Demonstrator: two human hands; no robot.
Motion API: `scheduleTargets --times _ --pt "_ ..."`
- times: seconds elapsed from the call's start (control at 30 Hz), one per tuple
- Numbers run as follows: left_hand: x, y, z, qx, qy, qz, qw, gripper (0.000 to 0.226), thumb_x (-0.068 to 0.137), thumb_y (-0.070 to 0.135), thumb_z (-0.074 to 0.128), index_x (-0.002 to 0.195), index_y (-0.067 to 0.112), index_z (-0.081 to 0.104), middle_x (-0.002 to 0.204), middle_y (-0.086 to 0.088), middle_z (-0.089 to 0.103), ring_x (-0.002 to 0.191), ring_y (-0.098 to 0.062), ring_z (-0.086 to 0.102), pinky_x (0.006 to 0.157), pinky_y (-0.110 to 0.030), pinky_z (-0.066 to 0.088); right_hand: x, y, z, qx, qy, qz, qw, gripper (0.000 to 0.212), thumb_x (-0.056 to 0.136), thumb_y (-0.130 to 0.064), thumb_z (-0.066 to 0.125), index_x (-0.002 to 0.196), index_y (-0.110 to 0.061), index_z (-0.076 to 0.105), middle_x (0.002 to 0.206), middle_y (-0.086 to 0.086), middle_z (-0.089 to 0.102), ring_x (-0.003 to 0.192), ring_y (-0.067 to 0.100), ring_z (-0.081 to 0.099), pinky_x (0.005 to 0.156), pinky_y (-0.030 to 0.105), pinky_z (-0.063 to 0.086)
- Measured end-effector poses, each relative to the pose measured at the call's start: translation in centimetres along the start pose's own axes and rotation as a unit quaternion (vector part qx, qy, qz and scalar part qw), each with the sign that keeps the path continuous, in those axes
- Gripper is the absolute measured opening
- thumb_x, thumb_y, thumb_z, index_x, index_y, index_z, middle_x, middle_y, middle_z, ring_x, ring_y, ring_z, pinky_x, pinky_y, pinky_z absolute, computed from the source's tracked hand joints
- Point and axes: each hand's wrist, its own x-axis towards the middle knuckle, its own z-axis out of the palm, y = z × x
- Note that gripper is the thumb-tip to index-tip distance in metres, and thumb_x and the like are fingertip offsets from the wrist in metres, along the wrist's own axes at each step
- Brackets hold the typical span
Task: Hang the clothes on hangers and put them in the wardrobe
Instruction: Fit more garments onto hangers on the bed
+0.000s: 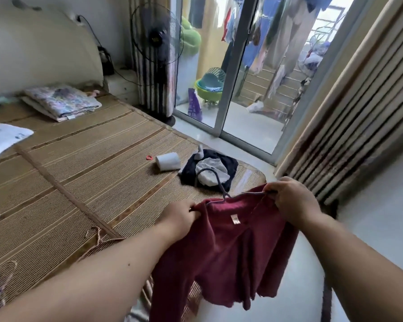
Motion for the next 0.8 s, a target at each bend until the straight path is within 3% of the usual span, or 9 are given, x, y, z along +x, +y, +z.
scheduleTargets --times 0.17,0.33,0.47,0.63,0.8 --pt "7.6 -0.7 1.0 -0.006 0.034 -0.093 0.995 0.006 0.086 0.034 0.058 0.084 0.028 0.061 0.090 0.006 0.067 0.089 -0.019 0.060 0.068 -0.029 0.039 12.0 2.3 4.9 0.004 -0.075 -0.077 0.994 0.019 0.084 -0.019 0.064 0.095 -0.030 0.073 0.097 -0.002 0.064 0.090 0.024 0.061 0.076 0.031 0.049" --pt "12.8 -4.3 1.2 0.010 0.078 -0.175 0.981 0.011 0.086 0.034 0.059 0.094 0.027 0.064 0.095 0.003 0.068 0.094 -0.022 0.061 0.074 -0.030 0.044 20.5 0.8 10.6 -0.007 -0.109 -0.161 0.981 0.023 0.087 -0.018 0.057 0.101 -0.030 0.071 0.102 -0.002 0.063 0.097 0.025 0.059 0.079 0.032 0.048" --pt "16.5 -9.4 1.3 0.026 0.106 -0.221 0.969 0.013 0.088 0.034 0.059 0.098 0.028 0.063 0.098 0.002 0.068 0.096 -0.024 0.061 0.068 -0.028 0.035 25.4 -1.9 16.8 -0.021 -0.117 -0.213 0.970 0.025 0.090 -0.018 0.053 0.104 -0.032 0.068 0.106 -0.005 0.062 0.105 0.024 0.050 0.084 0.033 0.045" --pt "21.0 -17.4 3.0 0.042 0.114 -0.276 0.953 0.014 0.088 0.034 0.058 0.098 0.026 0.063 0.098 -0.001 0.069 0.096 -0.026 0.061 0.069 -0.028 0.038 30.5 -4.8 27.1 -0.032 -0.160 -0.222 0.961 0.029 0.090 -0.017 0.050 0.111 -0.031 0.063 0.111 0.000 0.058 0.108 0.026 0.047 0.079 0.033 0.044" --pt "24.9 -24.5 5.0 0.051 0.086 -0.328 0.939 0.012 0.088 0.032 0.057 0.094 0.023 0.060 0.100 -0.006 0.068 0.099 -0.030 0.060 0.074 -0.031 0.041 34.2 -7.1 36.9 -0.037 -0.227 -0.215 0.949 0.028 0.087 -0.018 0.051 0.112 -0.030 0.058 0.112 0.003 0.052 0.110 0.028 0.046 0.085 0.039 0.046"
